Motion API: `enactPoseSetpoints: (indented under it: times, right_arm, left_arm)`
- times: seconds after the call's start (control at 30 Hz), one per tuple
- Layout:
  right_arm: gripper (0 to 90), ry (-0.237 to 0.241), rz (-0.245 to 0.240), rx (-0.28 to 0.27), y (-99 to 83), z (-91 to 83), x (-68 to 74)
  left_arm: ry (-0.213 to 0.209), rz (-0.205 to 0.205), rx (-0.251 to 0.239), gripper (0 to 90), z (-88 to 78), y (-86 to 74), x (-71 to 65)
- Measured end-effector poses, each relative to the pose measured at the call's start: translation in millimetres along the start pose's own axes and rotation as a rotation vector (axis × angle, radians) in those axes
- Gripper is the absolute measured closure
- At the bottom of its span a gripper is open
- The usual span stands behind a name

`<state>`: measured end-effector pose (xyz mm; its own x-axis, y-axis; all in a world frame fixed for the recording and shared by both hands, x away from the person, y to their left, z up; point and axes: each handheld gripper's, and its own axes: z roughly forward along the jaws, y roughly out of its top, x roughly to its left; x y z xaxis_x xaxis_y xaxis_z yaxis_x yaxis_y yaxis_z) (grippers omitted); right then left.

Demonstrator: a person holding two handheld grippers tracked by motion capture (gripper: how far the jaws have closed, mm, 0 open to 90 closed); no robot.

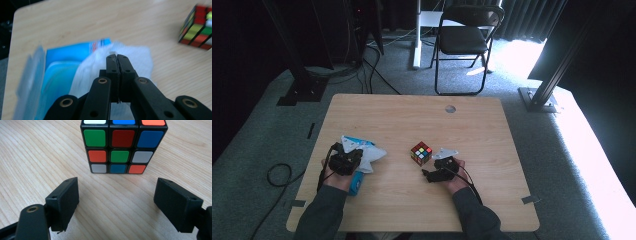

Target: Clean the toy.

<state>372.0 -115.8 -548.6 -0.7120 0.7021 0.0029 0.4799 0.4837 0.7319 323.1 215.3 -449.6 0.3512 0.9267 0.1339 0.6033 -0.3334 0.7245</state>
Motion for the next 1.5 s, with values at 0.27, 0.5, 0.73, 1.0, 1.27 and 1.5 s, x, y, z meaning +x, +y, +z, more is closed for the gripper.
enactPoseSetpoints:
  times: [0.27,0.5,0.73,1.0,1.27,1.5]
  right_arm:
    - [19.7,0.000,0.000,0.001,0.0,-0.1,0.0]
    - [19.7,0.000,0.001,0.002,0.0,-0.1,0.1]
    - [19.7,0.000,0.001,0.002,0.0,-0.1,0.1]
    - [19.7,-0.001,0.001,0.001,0.0,-0.1,0.1]
    - [19.7,0.000,0.000,0.001,0.0,-0.1,0.0]
    - [19.7,0.000,0.000,0.001,0.0,-0.1,0.0]
  left_arm:
    - [0.032,-0.013,0.031,71.8,12.7,-14.1,-3.7]
    - [0.067,0.006,0.022,53.1,22.2,-12.7,-7.3]
    - [0.109,0.043,0.041,46.2,31.0,-8.7,-10.5]
    - [0.131,0.089,0.070,61.4,32.5,-8.8,-14.0]
    - [0.073,0.073,0.027,86.2,25.0,-4.3,-13.2]
    - [-0.001,0.079,-0.014,88.0,21.5,1.6,-21.3]
